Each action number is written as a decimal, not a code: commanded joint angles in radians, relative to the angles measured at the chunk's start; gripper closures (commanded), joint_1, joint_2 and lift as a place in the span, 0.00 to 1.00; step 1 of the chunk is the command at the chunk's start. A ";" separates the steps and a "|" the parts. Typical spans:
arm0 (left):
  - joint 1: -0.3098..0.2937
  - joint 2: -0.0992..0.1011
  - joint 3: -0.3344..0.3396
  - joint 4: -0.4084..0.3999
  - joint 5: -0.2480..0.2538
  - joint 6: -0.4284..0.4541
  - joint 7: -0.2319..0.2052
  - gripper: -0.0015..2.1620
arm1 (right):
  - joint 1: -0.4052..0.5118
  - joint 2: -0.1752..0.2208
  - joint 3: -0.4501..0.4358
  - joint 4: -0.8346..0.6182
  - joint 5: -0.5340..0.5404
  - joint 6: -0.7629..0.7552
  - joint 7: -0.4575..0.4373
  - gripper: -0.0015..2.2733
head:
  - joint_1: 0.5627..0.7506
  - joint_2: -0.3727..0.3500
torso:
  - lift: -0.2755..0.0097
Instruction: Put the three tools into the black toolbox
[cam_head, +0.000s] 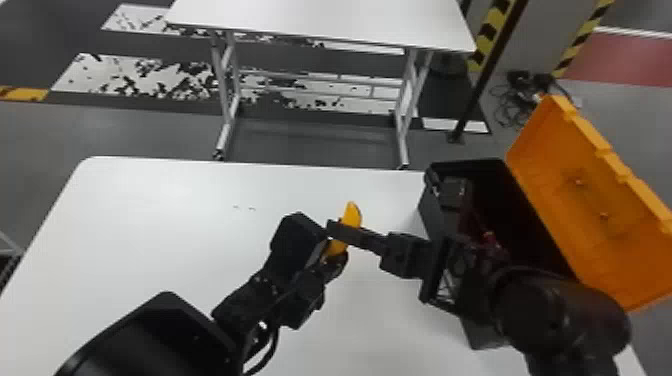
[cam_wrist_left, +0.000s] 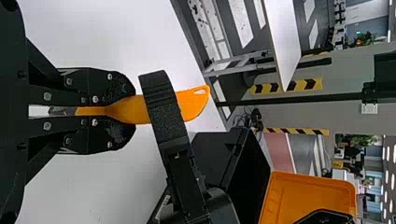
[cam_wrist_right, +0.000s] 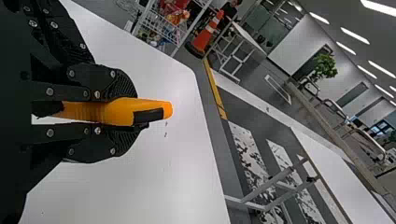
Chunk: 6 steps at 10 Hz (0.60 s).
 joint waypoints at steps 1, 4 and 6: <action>-0.004 -0.010 -0.007 0.011 -0.003 -0.002 0.003 0.88 | 0.009 -0.011 -0.007 -0.002 -0.010 0.003 0.000 0.98 | 0.70 0.36 | 0.79; -0.004 -0.024 -0.013 0.016 -0.003 0.004 -0.004 0.25 | 0.024 -0.021 -0.018 -0.026 -0.027 0.021 0.000 0.98 | 0.70 0.32 | 0.79; 0.000 -0.024 -0.013 0.009 0.001 0.013 0.001 0.02 | 0.041 -0.022 -0.022 -0.045 -0.032 0.028 -0.006 0.98 | 0.70 0.31 | 0.79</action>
